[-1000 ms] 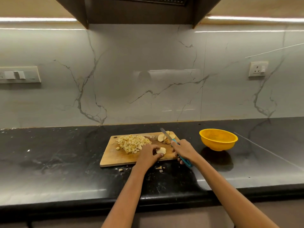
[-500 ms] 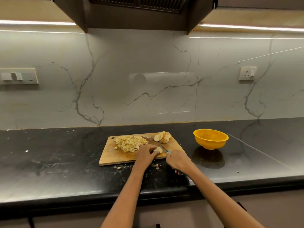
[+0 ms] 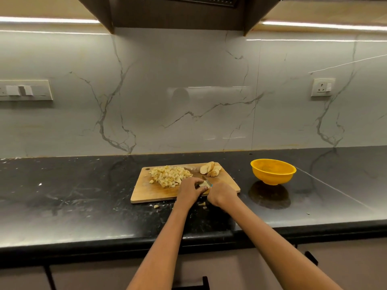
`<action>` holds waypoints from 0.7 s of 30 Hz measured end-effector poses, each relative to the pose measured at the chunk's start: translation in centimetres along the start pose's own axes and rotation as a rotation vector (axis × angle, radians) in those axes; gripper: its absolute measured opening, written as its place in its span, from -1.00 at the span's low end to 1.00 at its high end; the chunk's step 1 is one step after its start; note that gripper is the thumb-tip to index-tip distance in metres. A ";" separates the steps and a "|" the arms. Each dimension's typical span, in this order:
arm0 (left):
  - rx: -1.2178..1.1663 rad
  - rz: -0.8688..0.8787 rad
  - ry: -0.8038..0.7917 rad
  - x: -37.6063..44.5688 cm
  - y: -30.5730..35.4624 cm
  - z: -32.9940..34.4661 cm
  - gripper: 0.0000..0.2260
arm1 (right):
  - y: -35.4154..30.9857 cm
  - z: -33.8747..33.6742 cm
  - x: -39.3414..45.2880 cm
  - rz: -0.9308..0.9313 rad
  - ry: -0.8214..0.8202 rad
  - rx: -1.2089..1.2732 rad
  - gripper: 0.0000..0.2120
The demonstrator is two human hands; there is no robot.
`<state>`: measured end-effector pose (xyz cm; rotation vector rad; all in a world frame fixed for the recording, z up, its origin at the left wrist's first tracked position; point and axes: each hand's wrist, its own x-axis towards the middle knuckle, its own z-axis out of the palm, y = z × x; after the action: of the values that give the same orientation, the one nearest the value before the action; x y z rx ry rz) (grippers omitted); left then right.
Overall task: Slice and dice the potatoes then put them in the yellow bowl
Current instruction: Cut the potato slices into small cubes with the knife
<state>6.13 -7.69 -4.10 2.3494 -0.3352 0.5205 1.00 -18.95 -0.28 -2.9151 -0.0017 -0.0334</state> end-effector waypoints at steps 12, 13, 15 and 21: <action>0.023 -0.011 0.019 -0.9 0.4 -0.1 -0.67 | 1.7 -0.2 -7.4 -0.019 0.052 -0.119 -0.72; 0.023 -0.017 0.025 -0.9 0.4 -0.1 -0.67 | 2.0 -0.2 -7.8 -0.003 0.067 -0.086 -0.71; 0.026 -0.031 0.040 -0.9 0.4 -0.2 -0.69 | 2.5 -0.1 -8.1 0.040 0.100 0.023 -0.68; 0.025 -0.030 0.049 -0.8 0.4 -0.2 -0.75 | 1.9 0.2 -5.1 0.057 0.116 0.190 -0.64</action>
<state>5.23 -7.73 -4.10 2.3581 -0.2715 0.5692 -4.07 -20.78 -1.02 -2.7172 0.0918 -0.1826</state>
